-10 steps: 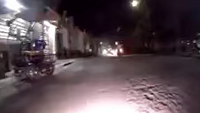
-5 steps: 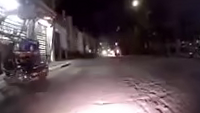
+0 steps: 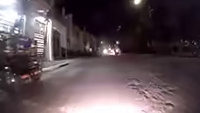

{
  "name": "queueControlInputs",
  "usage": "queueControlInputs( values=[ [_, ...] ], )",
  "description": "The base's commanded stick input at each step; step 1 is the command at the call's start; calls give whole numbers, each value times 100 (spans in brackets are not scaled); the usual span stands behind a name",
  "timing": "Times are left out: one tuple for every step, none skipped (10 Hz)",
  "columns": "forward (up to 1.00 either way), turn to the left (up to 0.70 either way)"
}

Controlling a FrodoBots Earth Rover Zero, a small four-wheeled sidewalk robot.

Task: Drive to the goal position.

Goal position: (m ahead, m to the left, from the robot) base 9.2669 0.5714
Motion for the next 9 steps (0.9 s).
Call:
queueControlInputs(
  values=[
    [70,0],
    [70,0],
    [70,0],
    [70,0],
    [70,0],
    [70,0],
    [70,0],
    [70,0],
    [70,0]
  ],
)
